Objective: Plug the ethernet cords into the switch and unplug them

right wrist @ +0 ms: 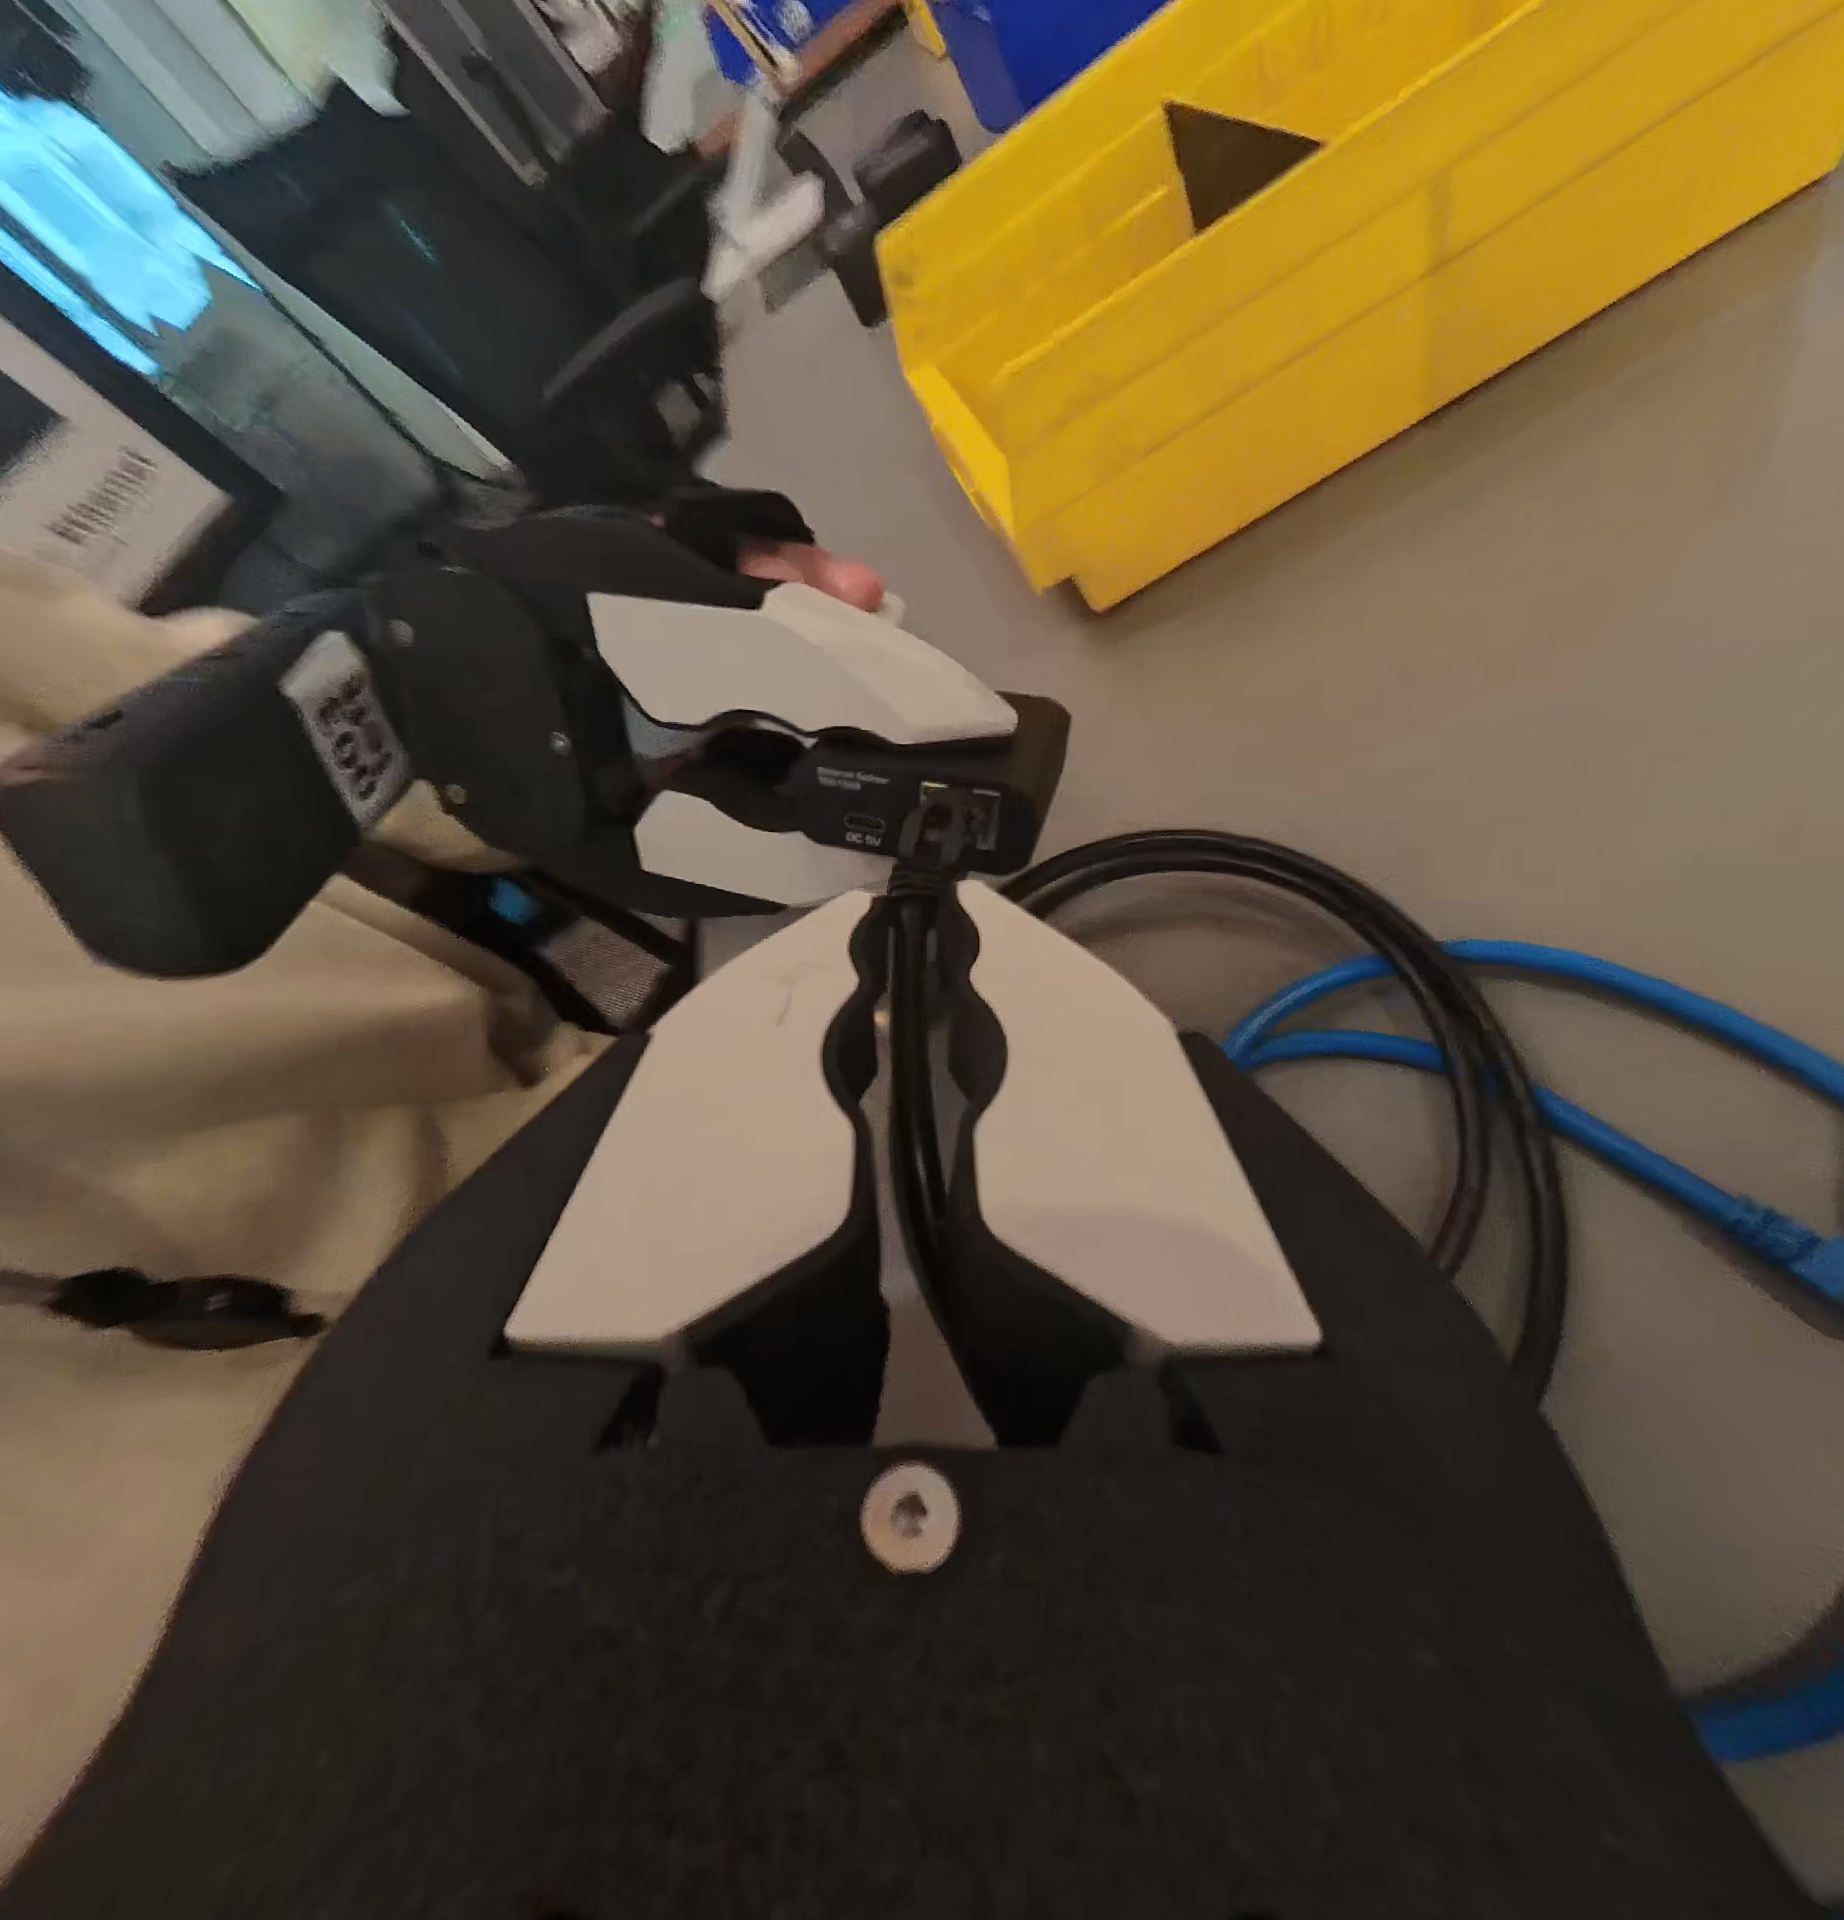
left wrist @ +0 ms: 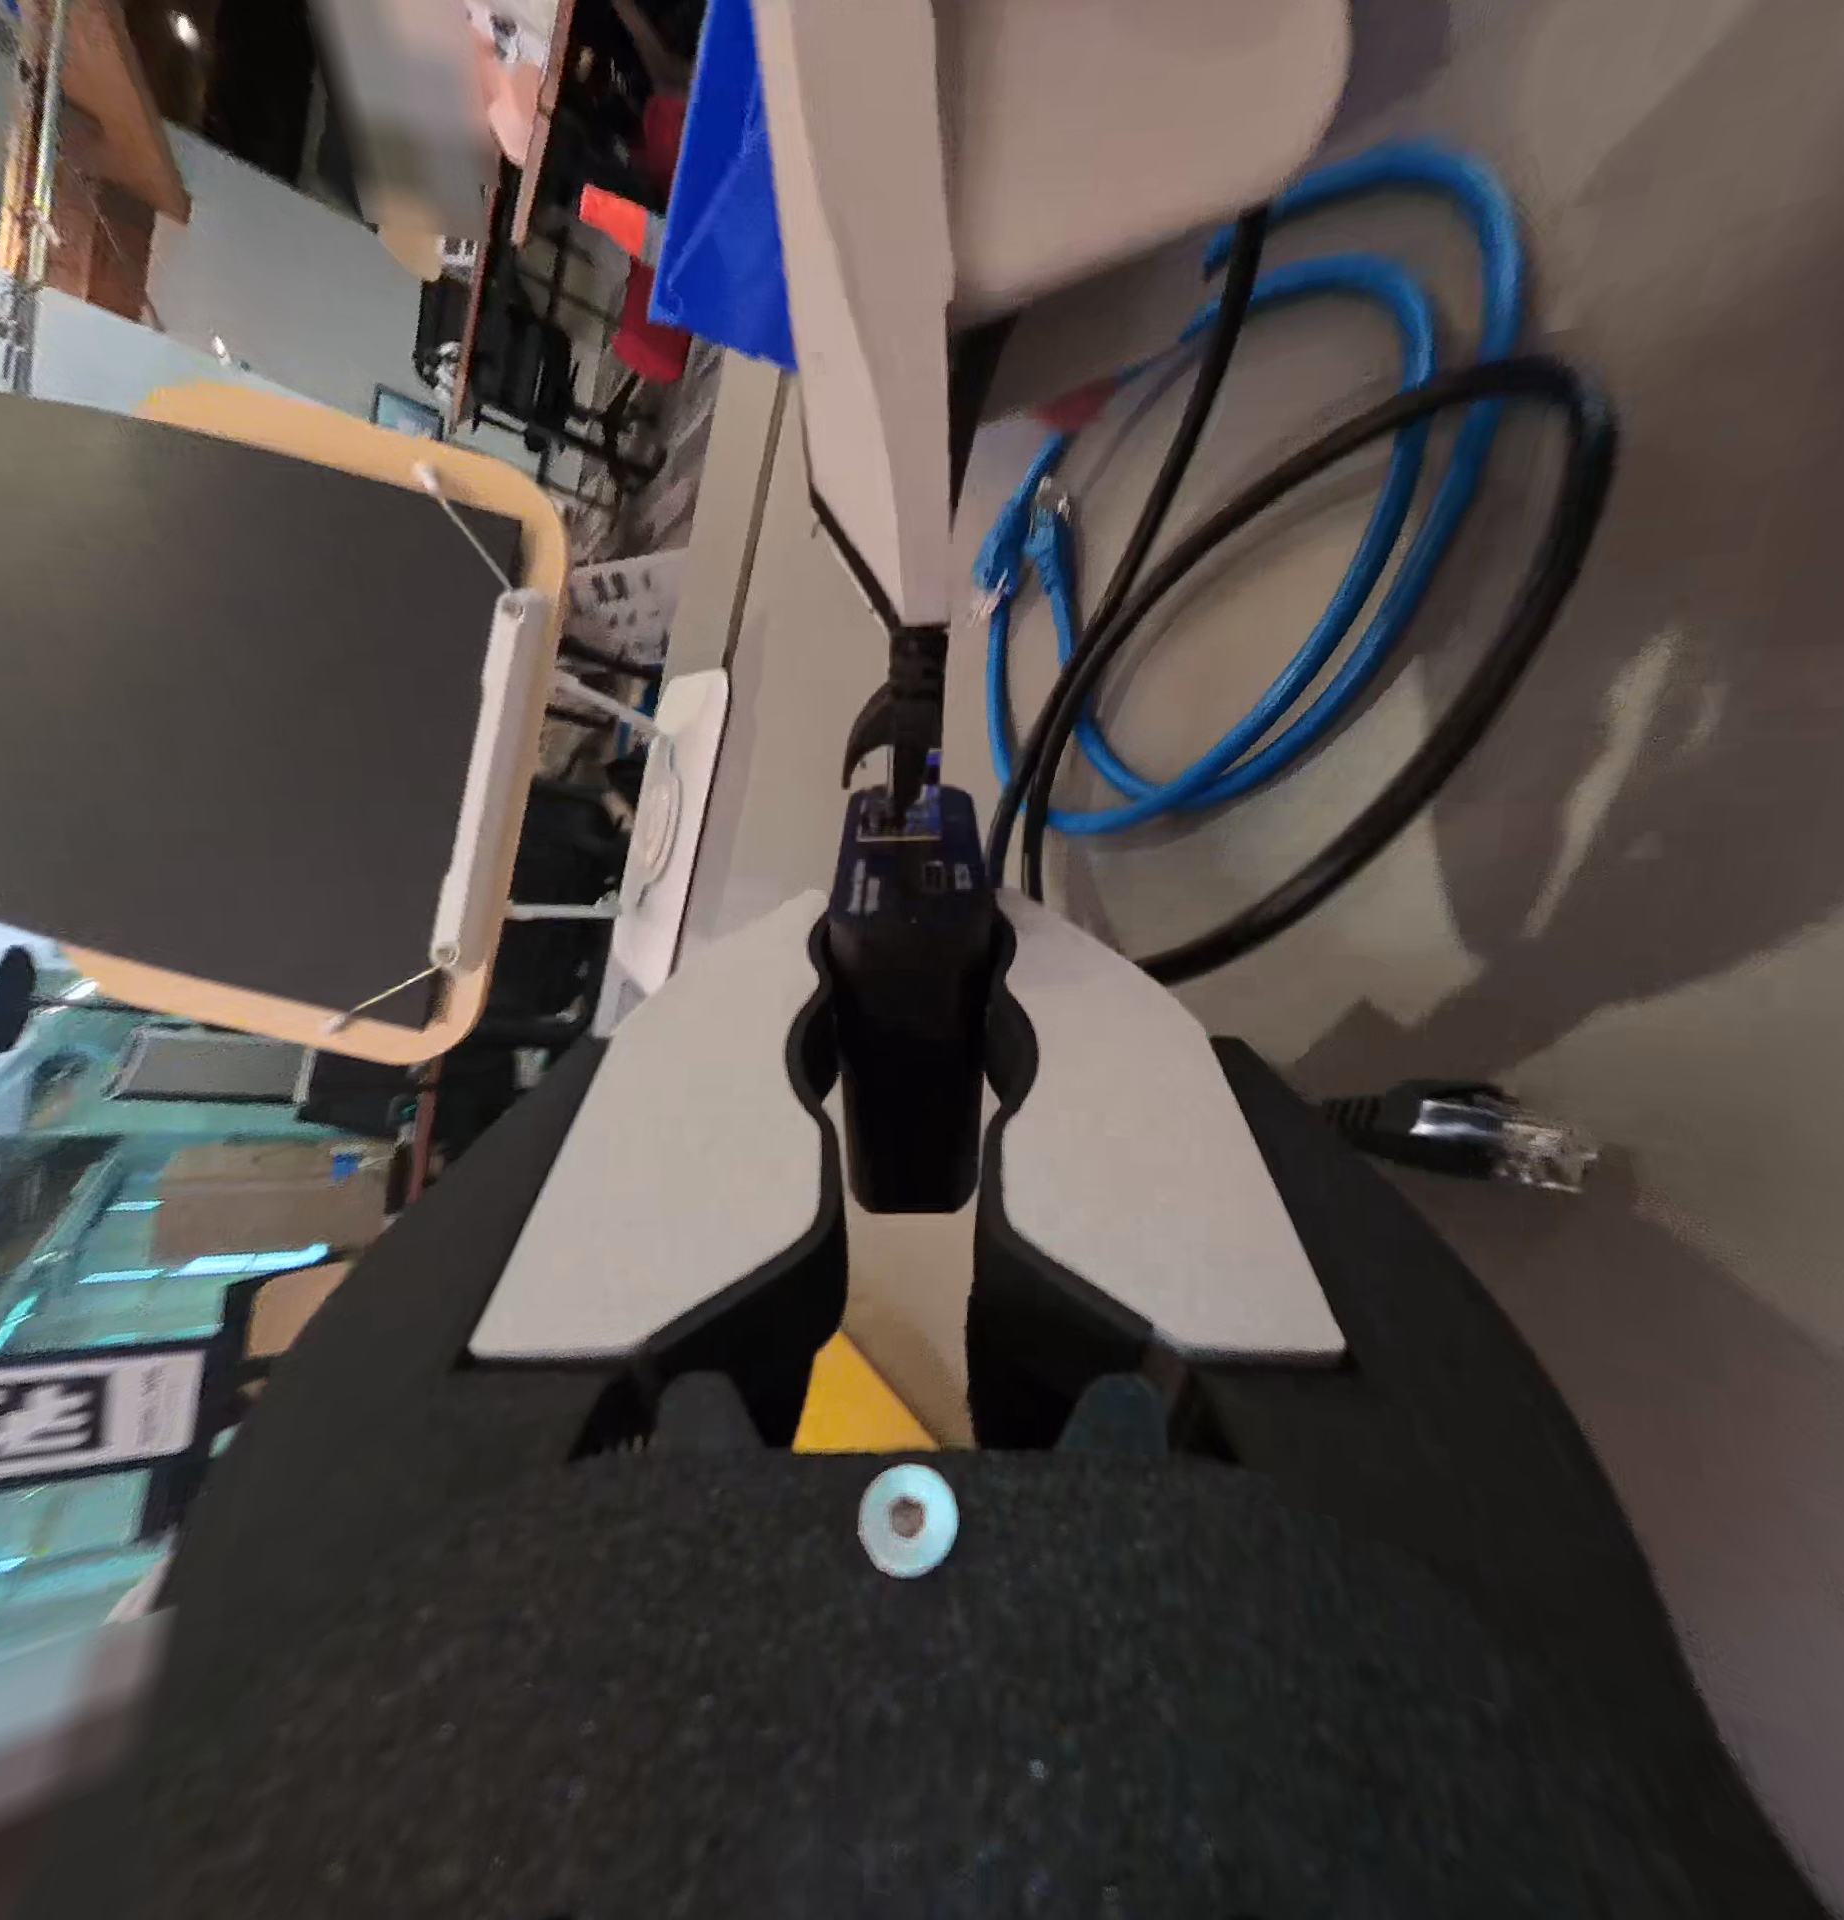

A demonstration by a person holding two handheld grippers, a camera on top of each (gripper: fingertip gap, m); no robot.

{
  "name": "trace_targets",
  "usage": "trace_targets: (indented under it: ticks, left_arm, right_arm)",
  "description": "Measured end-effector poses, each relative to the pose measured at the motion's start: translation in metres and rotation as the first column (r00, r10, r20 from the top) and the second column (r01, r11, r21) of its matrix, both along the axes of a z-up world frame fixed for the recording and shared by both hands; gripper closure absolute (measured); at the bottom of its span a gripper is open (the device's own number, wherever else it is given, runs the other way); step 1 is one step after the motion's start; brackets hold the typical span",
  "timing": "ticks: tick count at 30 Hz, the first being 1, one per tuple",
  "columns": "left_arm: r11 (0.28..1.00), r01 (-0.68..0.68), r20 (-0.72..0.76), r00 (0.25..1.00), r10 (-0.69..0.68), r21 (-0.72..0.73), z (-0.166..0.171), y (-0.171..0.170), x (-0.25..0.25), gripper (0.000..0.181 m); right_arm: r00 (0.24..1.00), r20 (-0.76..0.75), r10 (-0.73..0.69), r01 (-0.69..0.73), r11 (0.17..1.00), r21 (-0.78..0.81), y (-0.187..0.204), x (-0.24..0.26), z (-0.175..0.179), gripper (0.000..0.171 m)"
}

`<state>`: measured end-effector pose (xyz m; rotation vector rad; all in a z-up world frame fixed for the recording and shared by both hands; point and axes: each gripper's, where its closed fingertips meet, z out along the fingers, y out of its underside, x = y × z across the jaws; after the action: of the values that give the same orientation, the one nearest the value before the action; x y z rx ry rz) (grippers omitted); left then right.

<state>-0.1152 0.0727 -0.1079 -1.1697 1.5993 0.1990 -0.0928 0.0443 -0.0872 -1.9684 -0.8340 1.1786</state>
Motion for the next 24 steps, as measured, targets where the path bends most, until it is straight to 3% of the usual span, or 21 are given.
trace_targets:
  ticks: [4,15,24]
  left_arm:
    - [0.997,-0.077,-0.053,0.996,0.078,0.027,-0.01,0.011,-0.004,0.158]
    - [0.996,-0.066,-0.029,0.998,0.064,-0.066,-0.019,0.013,-0.001,0.159]
    - [0.996,-0.067,-0.051,0.997,0.064,-0.056,-0.026,0.016,0.001,0.159]
  right_arm:
    - [0.982,0.167,-0.085,0.068,0.992,0.105,0.005,-0.005,-0.007,0.162]
    - [0.985,0.13,-0.116,0.104,0.99,0.094,0.009,-0.008,-0.011,0.162]
    - [0.977,0.157,-0.145,0.13,0.986,0.102,0.014,-0.006,-0.018,0.161]
